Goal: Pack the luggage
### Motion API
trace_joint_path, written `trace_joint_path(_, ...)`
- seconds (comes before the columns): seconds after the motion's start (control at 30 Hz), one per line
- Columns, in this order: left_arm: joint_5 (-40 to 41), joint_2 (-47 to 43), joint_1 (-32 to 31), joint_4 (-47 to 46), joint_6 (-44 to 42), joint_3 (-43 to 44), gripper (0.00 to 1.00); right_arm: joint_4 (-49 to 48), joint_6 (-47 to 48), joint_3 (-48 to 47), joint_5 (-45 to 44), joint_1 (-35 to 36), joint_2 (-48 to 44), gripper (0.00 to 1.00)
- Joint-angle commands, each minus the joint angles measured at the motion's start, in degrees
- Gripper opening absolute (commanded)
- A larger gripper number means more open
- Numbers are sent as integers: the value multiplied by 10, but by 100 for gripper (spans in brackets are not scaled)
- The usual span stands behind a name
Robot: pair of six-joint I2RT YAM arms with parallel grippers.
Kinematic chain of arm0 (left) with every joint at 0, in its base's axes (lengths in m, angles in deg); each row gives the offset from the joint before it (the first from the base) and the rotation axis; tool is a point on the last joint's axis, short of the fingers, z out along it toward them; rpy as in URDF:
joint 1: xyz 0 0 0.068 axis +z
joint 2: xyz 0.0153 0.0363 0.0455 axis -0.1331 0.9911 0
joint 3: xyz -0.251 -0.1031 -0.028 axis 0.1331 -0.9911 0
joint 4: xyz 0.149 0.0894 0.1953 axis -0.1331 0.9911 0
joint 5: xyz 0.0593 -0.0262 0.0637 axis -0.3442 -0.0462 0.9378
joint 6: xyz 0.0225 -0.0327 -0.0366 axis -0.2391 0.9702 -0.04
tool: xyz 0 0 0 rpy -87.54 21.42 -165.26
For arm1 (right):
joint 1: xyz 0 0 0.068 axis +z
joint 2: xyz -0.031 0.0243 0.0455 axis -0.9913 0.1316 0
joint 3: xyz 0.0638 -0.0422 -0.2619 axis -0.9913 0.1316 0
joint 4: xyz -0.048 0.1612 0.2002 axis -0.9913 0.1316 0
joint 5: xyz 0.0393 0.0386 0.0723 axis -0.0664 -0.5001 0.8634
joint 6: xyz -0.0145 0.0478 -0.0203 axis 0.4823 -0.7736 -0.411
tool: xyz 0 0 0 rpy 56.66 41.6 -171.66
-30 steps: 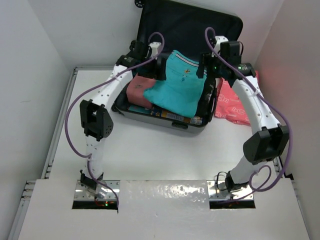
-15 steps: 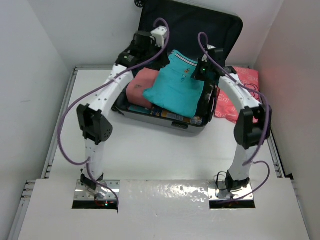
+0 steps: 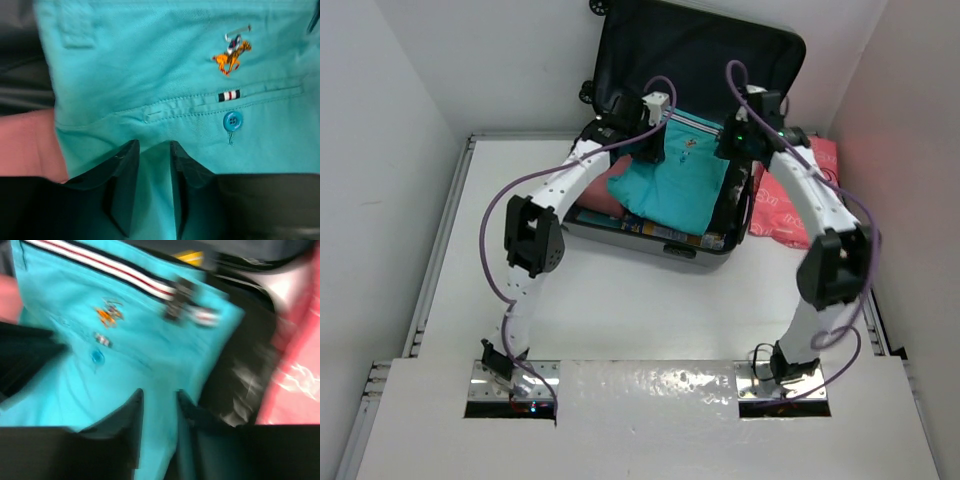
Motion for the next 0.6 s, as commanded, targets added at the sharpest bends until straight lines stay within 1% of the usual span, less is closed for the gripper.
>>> trace_joint_path(0.0, 13, -71, 4, -31, 5, 4, 32, 55, -5, 81, -84, -38, -138, 35)
trace_joint_path(0.03, 13, -93, 4, -38, 7, -3, 35, 52, -18, 115, -98, -68, -166, 56)
trace_joint_path(0.07, 15, -104, 4, -50, 8, -16, 42, 49, -47, 148, -103, -87, -220, 62)
trace_joint_path(0.1, 15, -112, 4, -54, 11, -20, 44, 37, -65, 218, -108, -101, -243, 66)
trace_joint_path(0.13, 9, -127, 4, -57, 14, -23, 46, 30, -80, 255, -105, -150, -263, 73)
trace_joint_path(0.17, 7, -133, 4, -58, 18, -25, 51, 20, -117, 289, -97, -173, -279, 76)
trace_joint_path(0.2, -1, -142, 4, -58, 25, -26, 52, -2, -139, 356, -89, -209, -303, 77)
trace_joint_path(0.23, -8, -146, 4, -58, 29, -25, 53, -19, -157, 388, -74, -225, -310, 79)
trace_joint_path(0.27, -12, -150, 5, -56, 34, -26, 53, -35, -197, 415, -57, -236, -315, 81)
trace_joint_path(0.3, -20, -158, 5, -53, 38, -26, 54, -62, -215, 459, -62, -244, -322, 82)
trace_joint_path(0.47, -38, -185, 5, -36, 36, -47, 54, -169, -316, 542, -133, -244, -310, 86)
trace_joint_path(0.57, -38, -204, 5, -25, 32, -65, 54, -209, -355, 561, -164, -245, -283, 88)
